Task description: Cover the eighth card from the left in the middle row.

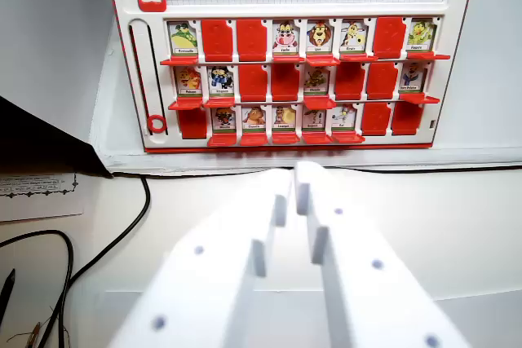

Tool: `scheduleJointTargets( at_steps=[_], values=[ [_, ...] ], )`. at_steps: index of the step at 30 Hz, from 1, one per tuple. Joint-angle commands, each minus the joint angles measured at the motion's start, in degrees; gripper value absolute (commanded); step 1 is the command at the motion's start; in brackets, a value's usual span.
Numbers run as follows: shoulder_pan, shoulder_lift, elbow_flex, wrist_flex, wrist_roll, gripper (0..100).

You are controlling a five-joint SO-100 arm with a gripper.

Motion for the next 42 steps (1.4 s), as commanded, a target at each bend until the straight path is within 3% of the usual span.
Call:
scheduleJointTargets(
  at_steps=[1, 6, 12, 15, 20, 25, 36, 42],
  values=[
    [0.1, -1.8, -9.1, -4.0, 5.8, 0],
    [-1.9, -2.7, -8.6, -3.7, 4.3, 0],
    [-1.7, -2.4, -7.4, -4.4, 1.2, 0],
    [0.3, -1.9, -4.5, -5.5, -0.6, 0],
    [3.3, -2.1, -1.8, -6.0, -0.1, 0],
    [8.2, -2.8, 3.2, -11.0, -1.2, 0],
    [18.4, -6.1, 23.9, -35.6, -10.8, 0],
    [21.4, -13.4, 31.3, -47.4, -16.5, 0]
  ],
)
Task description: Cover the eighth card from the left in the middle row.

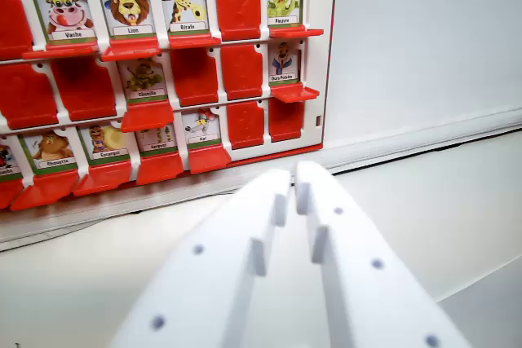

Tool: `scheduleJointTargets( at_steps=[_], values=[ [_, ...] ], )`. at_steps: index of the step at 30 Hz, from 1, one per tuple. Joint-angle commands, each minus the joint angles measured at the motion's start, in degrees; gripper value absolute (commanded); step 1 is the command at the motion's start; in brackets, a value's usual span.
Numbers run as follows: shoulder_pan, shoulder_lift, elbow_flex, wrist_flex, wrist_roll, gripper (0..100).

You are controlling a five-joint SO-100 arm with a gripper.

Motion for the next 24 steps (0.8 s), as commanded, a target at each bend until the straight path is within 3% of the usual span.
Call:
scheduleJointTargets(
  at_steps=[1, 11, 19, 24],
  values=[
    [1.7, -2.9, 1.8, -9.2, -3.6, 0],
    [2.3, -18.6, 6.6, -30.4, -10.9, 0],
    [3.0, -31.6, -0.8, -34.8, -10.8, 0],
    [4.0, -37.4, -6.6, -34.2, -8.3, 0]
  ],
)
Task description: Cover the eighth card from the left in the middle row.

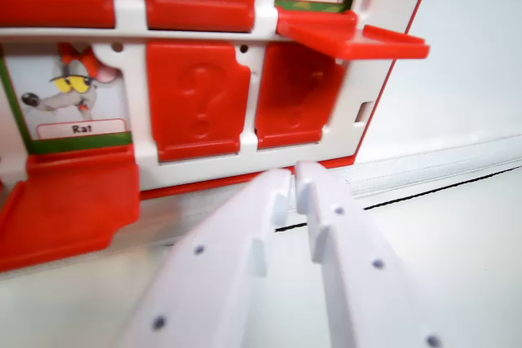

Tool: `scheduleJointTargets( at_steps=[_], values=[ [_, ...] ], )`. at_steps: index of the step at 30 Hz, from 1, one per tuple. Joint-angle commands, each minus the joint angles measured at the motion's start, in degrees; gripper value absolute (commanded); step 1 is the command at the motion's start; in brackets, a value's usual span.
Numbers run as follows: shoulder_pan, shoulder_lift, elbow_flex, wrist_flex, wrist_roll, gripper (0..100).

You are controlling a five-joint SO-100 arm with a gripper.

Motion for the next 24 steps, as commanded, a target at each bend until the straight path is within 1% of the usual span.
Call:
scheduleJointTargets(
  at_steps=[1, 7, 17, 24],
  values=[
    [0.6, -1.3, -9.5, -1.0, 1.1, 0],
    [1.1, -5.1, -13.8, -0.3, 1.8, 0],
    [0.9, -10.3, -18.5, -0.9, 2.4, 0],
    [0.9, -12.0, -23.8, -0.1, 3.9, 0]
  ],
)
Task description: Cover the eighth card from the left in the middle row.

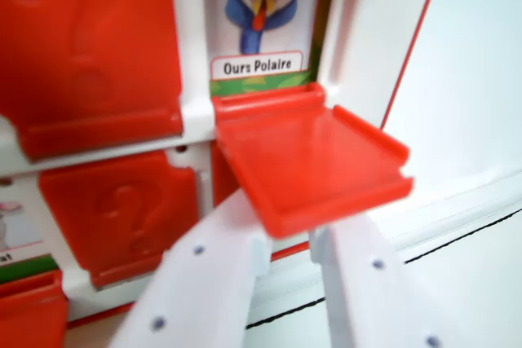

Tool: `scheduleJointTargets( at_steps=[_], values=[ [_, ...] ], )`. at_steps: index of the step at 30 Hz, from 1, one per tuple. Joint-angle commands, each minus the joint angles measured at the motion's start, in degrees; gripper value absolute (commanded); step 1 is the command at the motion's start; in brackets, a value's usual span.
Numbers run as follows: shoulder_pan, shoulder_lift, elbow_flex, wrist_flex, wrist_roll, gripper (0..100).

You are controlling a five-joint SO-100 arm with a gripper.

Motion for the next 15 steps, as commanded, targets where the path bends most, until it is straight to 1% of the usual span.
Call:
scheduleJointTargets(
  at_steps=[1, 8, 15],
  values=[
    [-0.4, 1.6, -8.9, 0.2, 0.8, 0],
    [-1.3, 0.2, -14.9, 0.3, 1.4, 0],
    [-1.8, -0.8, -17.1, -0.1, 1.7, 0]
  ],
)
